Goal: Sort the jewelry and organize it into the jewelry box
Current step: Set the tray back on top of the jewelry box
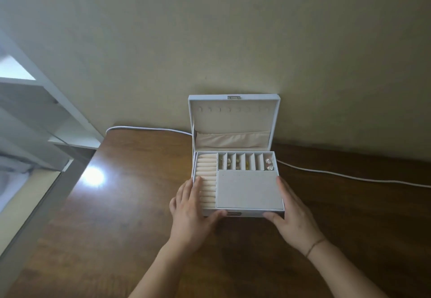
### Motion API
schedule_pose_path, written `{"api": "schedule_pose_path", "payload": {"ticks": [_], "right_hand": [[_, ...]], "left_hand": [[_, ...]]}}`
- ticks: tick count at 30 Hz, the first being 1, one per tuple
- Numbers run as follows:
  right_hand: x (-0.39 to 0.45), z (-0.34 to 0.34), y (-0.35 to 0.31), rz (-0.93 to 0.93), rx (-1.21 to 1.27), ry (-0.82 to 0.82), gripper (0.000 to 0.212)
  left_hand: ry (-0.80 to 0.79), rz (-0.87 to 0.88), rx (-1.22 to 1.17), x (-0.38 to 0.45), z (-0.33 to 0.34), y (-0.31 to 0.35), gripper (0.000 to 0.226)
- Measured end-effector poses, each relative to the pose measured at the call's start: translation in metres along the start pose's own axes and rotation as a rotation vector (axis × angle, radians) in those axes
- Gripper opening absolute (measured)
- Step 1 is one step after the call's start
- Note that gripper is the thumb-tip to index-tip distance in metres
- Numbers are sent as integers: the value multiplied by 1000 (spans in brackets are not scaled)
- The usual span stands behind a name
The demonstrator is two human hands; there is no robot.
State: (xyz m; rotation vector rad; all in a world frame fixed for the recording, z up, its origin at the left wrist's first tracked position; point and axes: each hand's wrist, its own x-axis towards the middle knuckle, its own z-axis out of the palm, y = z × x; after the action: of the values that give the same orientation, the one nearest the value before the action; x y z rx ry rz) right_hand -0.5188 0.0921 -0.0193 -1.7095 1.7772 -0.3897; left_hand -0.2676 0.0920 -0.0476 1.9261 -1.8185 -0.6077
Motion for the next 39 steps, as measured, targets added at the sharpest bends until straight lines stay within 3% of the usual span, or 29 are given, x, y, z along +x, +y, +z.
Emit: {"api": "schedule_pose_path", "payload": {"ticks": [12,17,21,24,27,32,36,39], "right_hand": [[22,14,21,-113,-121,-69,92],[22,18,27,-120,-192,-86,88],[22,22,29,-115,-313,-51,88],[29,23,24,-76,-343,10,82],[38,21,17,-89,-379,-20,78],[44,19,11,-63,-468,-81,79],[46,15,7,-76,-505,-72,86],[49,7,5,-124,-419,-30,80]], "left_hand": [[-20,-29,8,7,16,-13,106],[-109,7,163,6,16,-15,103],[-67,1,218,6,17,-9,91],[-16,140,285,14,20,5,74],[-97,230,350,28,26,23,73],[-248,206,443,40,34,33,74],[-245,207,459,38,36,32,73],[-86,254,285,43,29,29,66]]}}
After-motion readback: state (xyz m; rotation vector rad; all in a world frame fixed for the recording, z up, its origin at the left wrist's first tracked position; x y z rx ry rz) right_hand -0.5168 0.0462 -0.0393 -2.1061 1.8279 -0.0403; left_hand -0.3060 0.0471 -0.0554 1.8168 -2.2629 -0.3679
